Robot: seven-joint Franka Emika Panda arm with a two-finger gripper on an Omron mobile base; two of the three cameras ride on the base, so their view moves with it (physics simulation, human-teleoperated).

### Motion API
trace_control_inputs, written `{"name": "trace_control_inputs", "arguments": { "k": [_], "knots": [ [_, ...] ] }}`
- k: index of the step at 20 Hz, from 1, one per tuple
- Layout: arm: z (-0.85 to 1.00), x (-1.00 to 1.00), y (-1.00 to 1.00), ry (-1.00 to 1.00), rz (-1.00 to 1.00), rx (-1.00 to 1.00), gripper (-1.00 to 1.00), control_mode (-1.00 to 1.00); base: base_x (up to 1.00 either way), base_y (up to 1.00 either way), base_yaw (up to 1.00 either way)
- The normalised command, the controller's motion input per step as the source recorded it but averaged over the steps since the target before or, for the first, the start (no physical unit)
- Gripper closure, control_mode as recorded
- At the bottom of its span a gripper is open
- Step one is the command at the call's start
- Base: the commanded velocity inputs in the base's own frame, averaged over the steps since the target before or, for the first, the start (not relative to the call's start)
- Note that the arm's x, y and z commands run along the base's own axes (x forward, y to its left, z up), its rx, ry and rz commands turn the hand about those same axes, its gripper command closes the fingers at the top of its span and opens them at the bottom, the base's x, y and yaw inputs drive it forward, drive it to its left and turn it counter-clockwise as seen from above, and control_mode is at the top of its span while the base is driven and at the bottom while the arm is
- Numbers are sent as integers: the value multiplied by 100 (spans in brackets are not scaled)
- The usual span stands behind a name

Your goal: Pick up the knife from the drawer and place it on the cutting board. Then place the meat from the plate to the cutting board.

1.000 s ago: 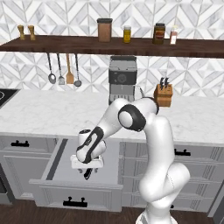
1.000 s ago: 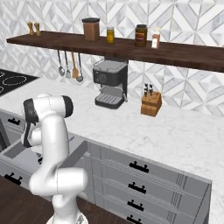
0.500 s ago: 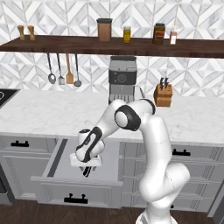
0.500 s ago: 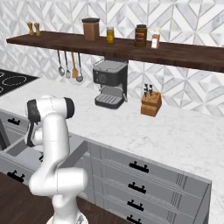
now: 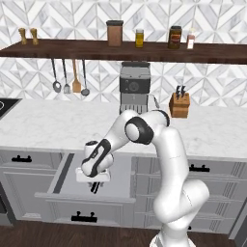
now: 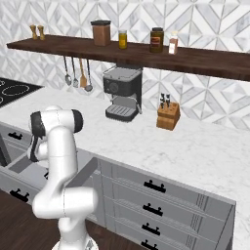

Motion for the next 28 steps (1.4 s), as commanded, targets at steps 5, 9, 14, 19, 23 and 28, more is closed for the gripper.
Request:
{"name": "trace_control_inputs", "arguments": {
  "k": [5, 9, 14, 19, 23, 28],
  "knots": [
    [13, -22, 0, 0, -3, 11, 100, -100, 0, 0, 0],
    [54, -57, 7, 0, -8, 24, 100, -100, 0, 0, 0],
    [72, -57, 20, 0, -7, 14, 100, -100, 0, 0, 0],
    [68, -42, 41, 1, -7, 12, 100, -100, 0, 0, 0],
    [83, -36, 71, 0, -2, 5, 100, -100, 0, 0, 0],
    [96, -12, 33, 0, 10, -1, 100, -100, 0, 0, 0]
  ]
}}
